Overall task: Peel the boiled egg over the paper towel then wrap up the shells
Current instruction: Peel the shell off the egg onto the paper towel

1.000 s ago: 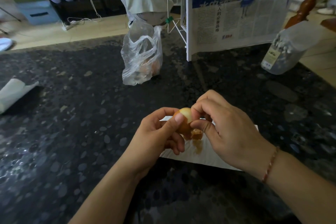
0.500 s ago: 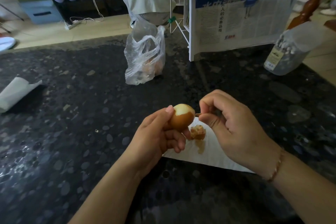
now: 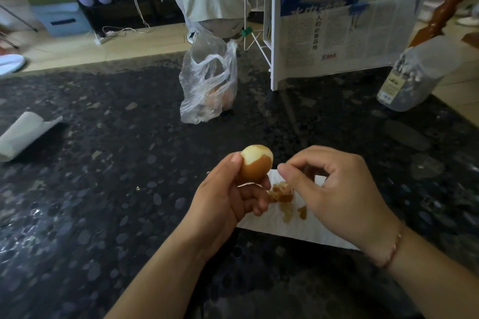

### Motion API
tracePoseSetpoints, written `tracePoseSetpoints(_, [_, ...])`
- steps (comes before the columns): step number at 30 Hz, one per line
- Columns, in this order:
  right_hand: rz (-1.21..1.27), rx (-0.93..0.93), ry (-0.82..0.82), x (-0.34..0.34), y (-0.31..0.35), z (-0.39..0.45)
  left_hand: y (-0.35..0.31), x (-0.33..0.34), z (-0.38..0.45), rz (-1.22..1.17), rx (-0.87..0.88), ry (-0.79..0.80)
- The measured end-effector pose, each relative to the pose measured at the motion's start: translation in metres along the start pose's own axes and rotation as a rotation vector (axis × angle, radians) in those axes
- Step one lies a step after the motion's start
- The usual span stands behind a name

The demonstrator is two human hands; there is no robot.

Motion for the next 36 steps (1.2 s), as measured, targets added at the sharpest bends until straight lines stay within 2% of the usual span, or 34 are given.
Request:
tracePoseSetpoints(2, [0.158, 0.080, -0.012, 0.001, 0.001, 0.003, 0.002, 0.002, -0.001, 0.007, 0.043, 0.039])
tracePoseSetpoints(7, [0.158, 0.111, -0.035, 0.001, 0.001, 0.003, 0.003, 0.005, -0.003, 0.023, 0.105, 0.138])
tracePoseSetpoints(15, [0.297, 0.197, 0.008, 0.002, 0.001, 0.003, 0.004, 0.011, -0.001, 0.030, 0.051, 0.132])
tracePoseSetpoints(21, [0.392, 0.156, 0.136, 0.005, 0.003, 0.000, 0.002, 0.011, -0.003, 0.161, 0.105, 0.133])
tracePoseSetpoints(36, [0.367, 0.124, 0.110, 0.008, -0.001, 0.001, -0.003, 0.019, -0.008, 0.328, 0.188, 0.165])
Point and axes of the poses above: each hand's wrist, its own z-axis towards the middle knuckle, its own x-axis out of the palm, y = z × x, the point moved 3 cm from there along z, towards the middle knuckle, and after that the axes turned 5 degrees about z, right-handed, at the moved point
